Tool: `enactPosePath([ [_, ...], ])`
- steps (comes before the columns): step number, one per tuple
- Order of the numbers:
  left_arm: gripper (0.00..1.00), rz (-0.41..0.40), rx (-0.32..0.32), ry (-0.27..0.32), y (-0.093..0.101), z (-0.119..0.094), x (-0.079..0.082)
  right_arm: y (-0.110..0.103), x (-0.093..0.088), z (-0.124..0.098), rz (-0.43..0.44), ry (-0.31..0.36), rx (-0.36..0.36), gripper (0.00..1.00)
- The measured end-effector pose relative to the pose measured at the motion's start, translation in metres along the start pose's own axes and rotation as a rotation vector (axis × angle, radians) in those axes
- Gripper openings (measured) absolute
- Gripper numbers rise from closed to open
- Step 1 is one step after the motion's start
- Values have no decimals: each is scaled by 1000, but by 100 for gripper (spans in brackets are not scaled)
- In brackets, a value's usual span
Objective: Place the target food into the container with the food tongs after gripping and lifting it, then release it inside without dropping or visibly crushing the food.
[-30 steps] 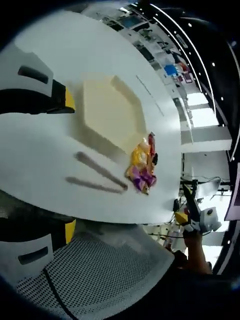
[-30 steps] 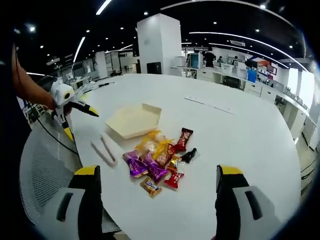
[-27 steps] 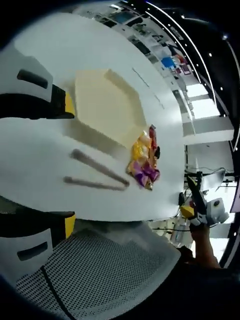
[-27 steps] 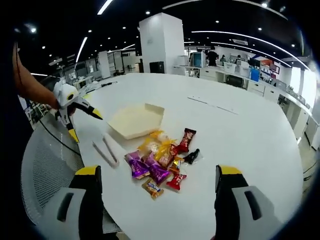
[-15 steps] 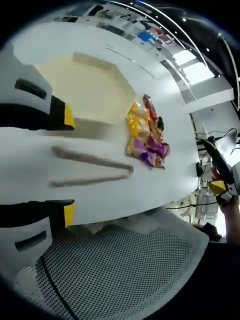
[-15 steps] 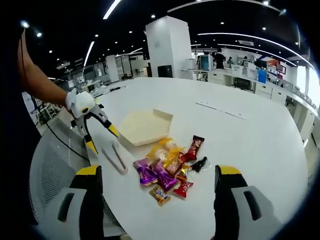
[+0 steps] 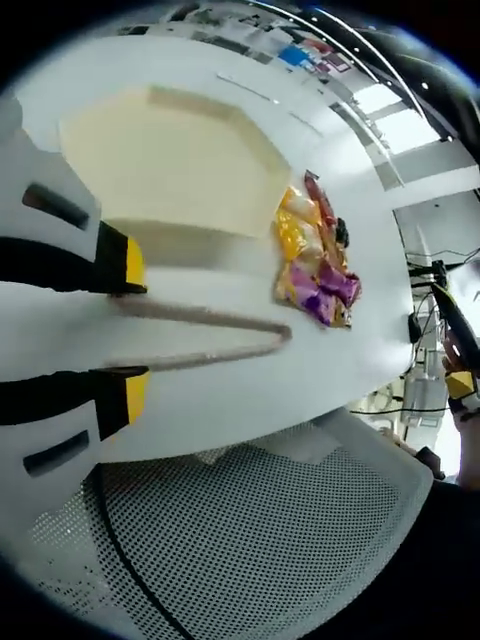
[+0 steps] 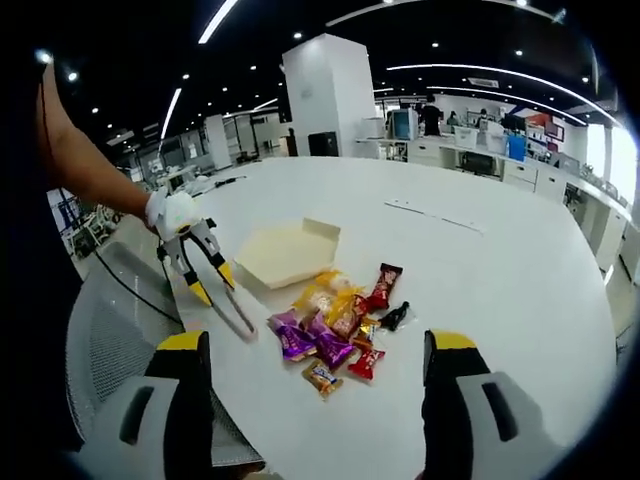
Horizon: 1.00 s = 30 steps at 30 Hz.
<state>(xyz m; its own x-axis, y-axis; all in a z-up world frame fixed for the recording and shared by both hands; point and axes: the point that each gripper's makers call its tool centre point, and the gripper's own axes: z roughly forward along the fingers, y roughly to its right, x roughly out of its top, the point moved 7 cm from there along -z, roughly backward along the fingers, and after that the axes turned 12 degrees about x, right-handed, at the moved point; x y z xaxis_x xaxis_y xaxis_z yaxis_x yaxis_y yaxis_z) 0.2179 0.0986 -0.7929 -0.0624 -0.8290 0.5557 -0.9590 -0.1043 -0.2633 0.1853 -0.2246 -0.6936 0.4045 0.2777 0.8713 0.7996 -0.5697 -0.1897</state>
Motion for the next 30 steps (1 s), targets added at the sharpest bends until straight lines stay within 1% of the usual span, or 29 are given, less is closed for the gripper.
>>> enactPosePath([
  [1,15,13,2,-30,1,-1,-2,-1,4,-1,-3,26,-9,81],
  [3,9,19,17,-27,1,0,0,-3,6,0,-2,36,-7,80],
  [4,6,0,33,-35,0,1,0,-2,7,0,-2,38,-6,81],
  [6,4,-34,54,-43,-3,3,-2,-2,8,1,-3,37,-6,80],
  [8,3,-41,47,-44,-3,2,-1,-1,12,-1,-7,36,-6,80],
  [10,3,-58,50,-12,-3,-3,5,-1,19,-4,-21,42,-3,79],
  [13,3,-91,74,25,-7,-7,12,1,25,-6,-25,49,3,77],
  [15,4,-98,97,80,-13,-15,22,5,30,-7,-17,60,10,75],
  [16,4,-122,99,96,-15,-17,26,5,33,-7,-15,64,14,73],
  [17,3,-157,114,132,-20,-22,33,4,37,-7,-18,70,18,72],
  [18,3,-190,120,152,-23,-25,37,4,39,-6,-26,74,20,71],
  [19,3,-228,120,183,-28,-29,43,3,43,-6,-38,76,29,70],
  [21,3,-278,121,231,-37,-37,54,1,50,-4,-45,79,46,69],
  [22,3,-290,123,250,-41,-40,58,-1,55,-4,-56,88,59,68],
  [24,3,-304,121,267,-47,-45,64,-4,66,-3,-70,103,77,67],
  [25,3,-303,116,284,-54,-51,71,-5,70,-3,-76,108,83,66],
  [28,3,-320,109,334,-64,-61,86,-8,86,-3,-94,135,105,64],
  [30,3,-322,104,368,-72,-72,100,-10,101,-3,-105,166,119,63],
])
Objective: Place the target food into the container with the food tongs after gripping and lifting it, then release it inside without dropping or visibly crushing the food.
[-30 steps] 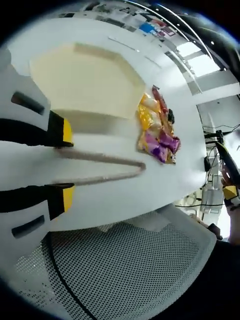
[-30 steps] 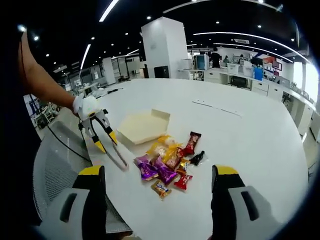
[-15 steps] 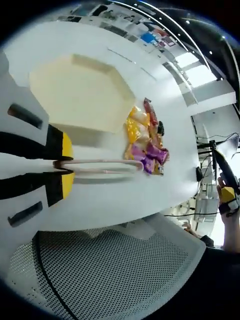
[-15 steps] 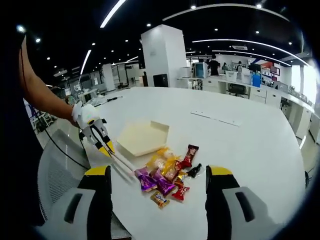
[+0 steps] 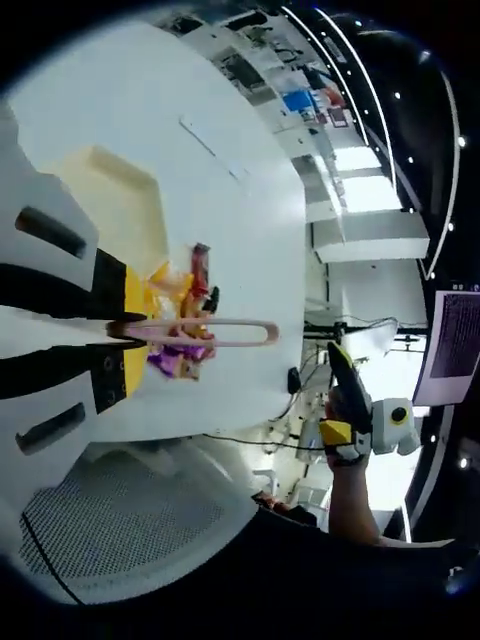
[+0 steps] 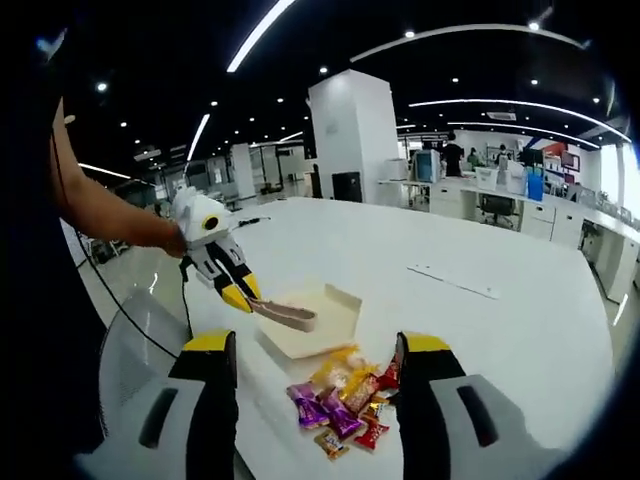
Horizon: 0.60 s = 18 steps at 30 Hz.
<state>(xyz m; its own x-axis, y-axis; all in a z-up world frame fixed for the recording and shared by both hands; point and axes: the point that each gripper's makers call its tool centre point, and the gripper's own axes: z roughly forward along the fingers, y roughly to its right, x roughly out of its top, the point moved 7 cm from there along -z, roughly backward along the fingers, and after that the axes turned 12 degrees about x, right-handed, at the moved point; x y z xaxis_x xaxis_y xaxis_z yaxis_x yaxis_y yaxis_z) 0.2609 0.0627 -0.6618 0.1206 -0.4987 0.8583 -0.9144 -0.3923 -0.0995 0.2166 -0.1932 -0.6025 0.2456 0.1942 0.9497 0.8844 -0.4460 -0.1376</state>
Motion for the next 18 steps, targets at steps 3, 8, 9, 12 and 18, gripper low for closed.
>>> enactPosePath([
  [3,3,-2,-13,45,-2,-5,20,-1,17,2,-11,39,22,62],
  [8,3,1,-31,136,-1,-14,59,-3,41,7,-38,82,74,61],
  [9,3,-9,-36,162,-1,-16,68,-3,44,7,-34,90,87,61],
  [12,3,-16,-56,215,1,-20,89,-4,57,11,-56,103,120,56],
  [18,4,-26,-104,277,10,-28,118,-10,71,19,-53,135,211,48],
])
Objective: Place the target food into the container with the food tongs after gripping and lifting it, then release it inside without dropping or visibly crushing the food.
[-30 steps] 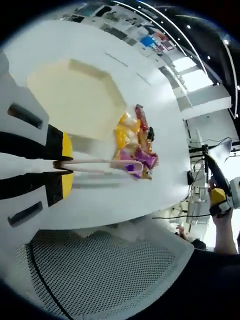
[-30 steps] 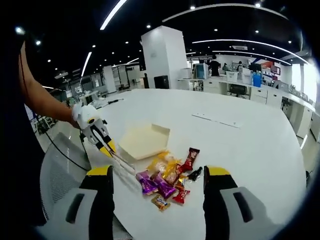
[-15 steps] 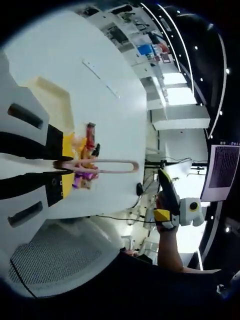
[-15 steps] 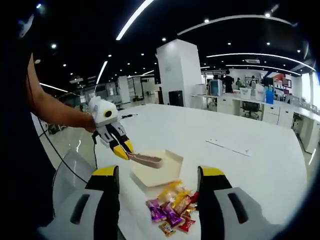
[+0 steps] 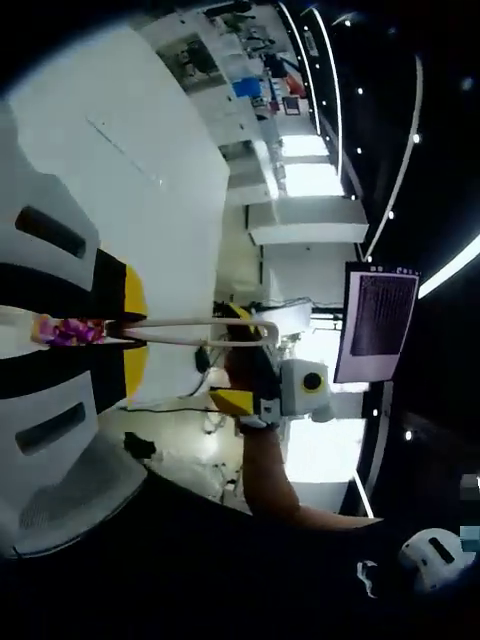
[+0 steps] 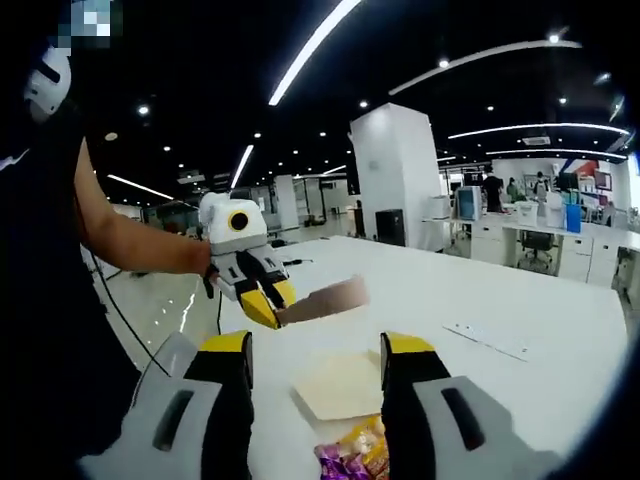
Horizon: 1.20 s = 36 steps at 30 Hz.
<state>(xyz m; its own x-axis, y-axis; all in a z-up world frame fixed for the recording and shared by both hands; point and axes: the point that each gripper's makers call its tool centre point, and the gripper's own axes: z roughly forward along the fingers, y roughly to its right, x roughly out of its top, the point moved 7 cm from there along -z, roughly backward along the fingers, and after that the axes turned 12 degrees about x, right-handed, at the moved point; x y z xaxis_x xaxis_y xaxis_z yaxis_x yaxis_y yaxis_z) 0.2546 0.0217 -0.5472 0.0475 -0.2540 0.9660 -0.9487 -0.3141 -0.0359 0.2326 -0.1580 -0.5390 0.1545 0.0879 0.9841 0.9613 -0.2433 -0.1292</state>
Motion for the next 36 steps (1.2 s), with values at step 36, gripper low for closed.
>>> enactPosePath([
  [36,3,-84,-127,88,30,2,33,-31,32,22,54,115,217,12],
])
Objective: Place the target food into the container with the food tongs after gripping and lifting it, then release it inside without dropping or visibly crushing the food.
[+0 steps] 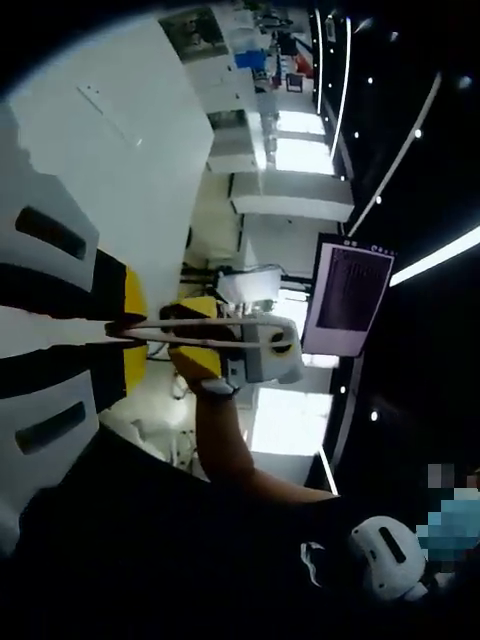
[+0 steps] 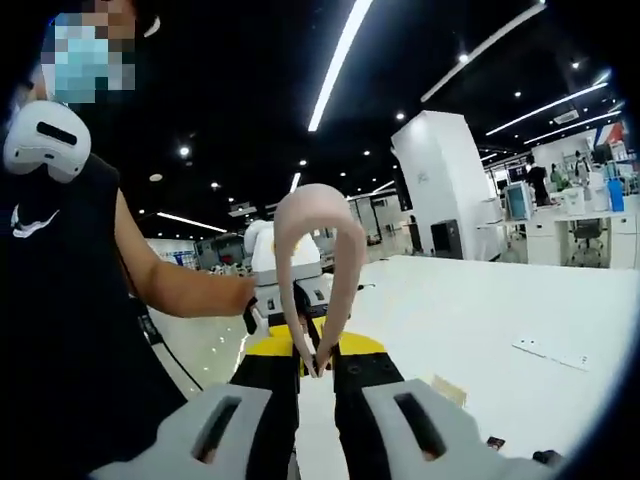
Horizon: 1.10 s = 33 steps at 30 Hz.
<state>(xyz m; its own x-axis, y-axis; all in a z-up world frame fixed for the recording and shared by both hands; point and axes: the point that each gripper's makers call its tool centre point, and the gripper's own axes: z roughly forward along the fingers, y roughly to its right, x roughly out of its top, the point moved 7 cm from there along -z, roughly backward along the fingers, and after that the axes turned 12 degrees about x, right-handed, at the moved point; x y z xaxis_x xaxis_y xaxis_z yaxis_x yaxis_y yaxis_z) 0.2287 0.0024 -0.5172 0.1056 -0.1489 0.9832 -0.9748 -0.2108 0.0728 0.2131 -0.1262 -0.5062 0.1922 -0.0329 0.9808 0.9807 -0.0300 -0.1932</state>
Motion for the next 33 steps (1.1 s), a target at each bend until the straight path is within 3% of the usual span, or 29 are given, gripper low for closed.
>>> enactPosePath([
  [7,3,3,-7,-29,2,0,-2,-2,-5,4,-32,9,-8,13],
  [9,3,8,-27,-29,7,3,1,-5,-14,11,9,-36,24,16],
  [10,3,25,-35,-66,9,4,-2,-8,-9,17,10,31,46,20],
  [13,3,35,-52,-72,12,7,-3,-4,-12,15,7,0,20,18],
  [16,3,5,-34,-23,9,2,4,-4,-10,10,29,20,21,17],
  [24,2,-14,-17,5,2,-4,5,-3,-3,-2,4,33,-13,16],
  [33,2,-22,-31,-2,3,-3,5,-6,0,0,-28,36,-17,13],
])
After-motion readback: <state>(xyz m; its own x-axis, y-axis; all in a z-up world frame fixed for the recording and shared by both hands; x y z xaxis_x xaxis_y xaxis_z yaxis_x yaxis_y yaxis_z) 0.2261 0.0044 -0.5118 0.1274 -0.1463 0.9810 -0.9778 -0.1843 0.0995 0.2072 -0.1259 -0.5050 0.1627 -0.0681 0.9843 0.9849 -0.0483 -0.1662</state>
